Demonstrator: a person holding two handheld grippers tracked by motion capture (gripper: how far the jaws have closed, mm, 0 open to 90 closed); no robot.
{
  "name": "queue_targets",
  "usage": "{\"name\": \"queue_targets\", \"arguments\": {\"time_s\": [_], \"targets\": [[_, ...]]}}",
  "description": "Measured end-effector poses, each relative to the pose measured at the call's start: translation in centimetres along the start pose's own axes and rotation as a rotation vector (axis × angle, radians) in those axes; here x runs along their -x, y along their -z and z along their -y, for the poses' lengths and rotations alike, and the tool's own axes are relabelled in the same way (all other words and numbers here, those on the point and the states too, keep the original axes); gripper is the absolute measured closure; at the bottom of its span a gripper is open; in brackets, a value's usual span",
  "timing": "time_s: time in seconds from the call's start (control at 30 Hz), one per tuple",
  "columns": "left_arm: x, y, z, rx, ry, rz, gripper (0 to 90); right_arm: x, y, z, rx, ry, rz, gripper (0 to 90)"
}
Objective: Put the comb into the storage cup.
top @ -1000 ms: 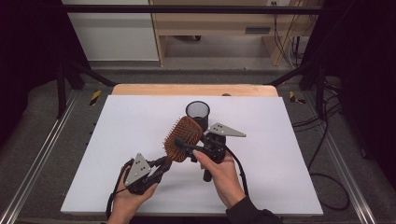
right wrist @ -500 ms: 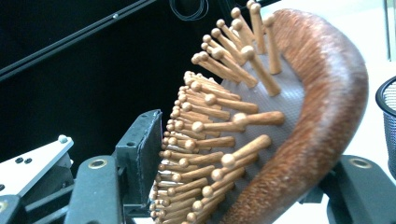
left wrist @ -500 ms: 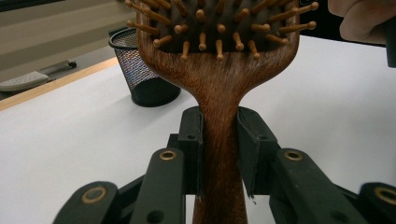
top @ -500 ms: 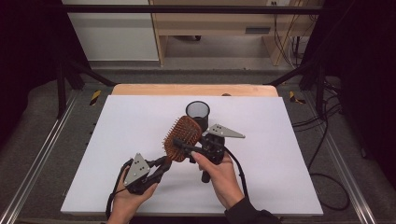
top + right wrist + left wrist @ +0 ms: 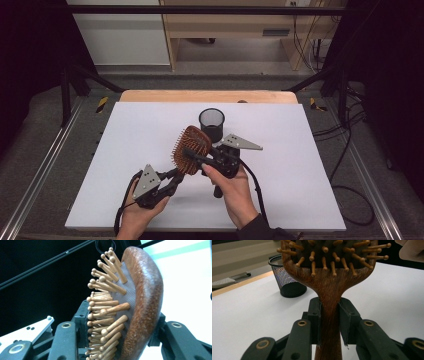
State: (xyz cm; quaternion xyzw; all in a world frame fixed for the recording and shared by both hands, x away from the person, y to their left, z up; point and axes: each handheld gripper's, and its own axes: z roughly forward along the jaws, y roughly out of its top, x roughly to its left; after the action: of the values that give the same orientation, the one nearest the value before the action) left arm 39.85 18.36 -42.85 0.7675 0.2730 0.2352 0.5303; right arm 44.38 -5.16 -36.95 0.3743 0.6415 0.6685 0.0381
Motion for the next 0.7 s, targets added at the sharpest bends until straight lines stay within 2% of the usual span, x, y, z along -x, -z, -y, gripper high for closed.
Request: {"name": "queue_targets", "arguments": {"time_s": [0.13,0.23,0.33,0.47,0.57,0.6,0.7], "targets": [[0.0,-0.2,0.2,0.006,0.007,-0.003,72.3,0.0,-0.1,-0.1,-0.003,-0.011,0.003,52.4],[-0.2,-0.3,0.3,0.025,0.047,0.009,70.7,0.2,0.0,-0.2,-0.004,-0.031,0.007,52.6],[-0.4,0.0,0.4,0.044,0.059,0.002,68.2,0.5,0.2,-0.6,0.005,-0.029,0.023,52.6],[-0.9,0.5,0.4,0.065,0.083,-0.017,56.1,1.7,1.1,-1.7,0.041,-0.038,0.064,52.4],[-1.4,1.0,0.6,0.068,0.085,-0.056,44.7,2.8,2.3,-3.0,0.059,-0.025,0.109,52.2],[-1.7,1.2,0.7,0.072,0.093,-0.082,40.9,3.0,2.7,-3.2,0.065,-0.024,0.119,52.2],[-2.5,1.8,1.0,0.076,0.108,-0.118,31.1,4.3,4.2,-4.2,0.082,-0.024,0.157,52.1]]}}
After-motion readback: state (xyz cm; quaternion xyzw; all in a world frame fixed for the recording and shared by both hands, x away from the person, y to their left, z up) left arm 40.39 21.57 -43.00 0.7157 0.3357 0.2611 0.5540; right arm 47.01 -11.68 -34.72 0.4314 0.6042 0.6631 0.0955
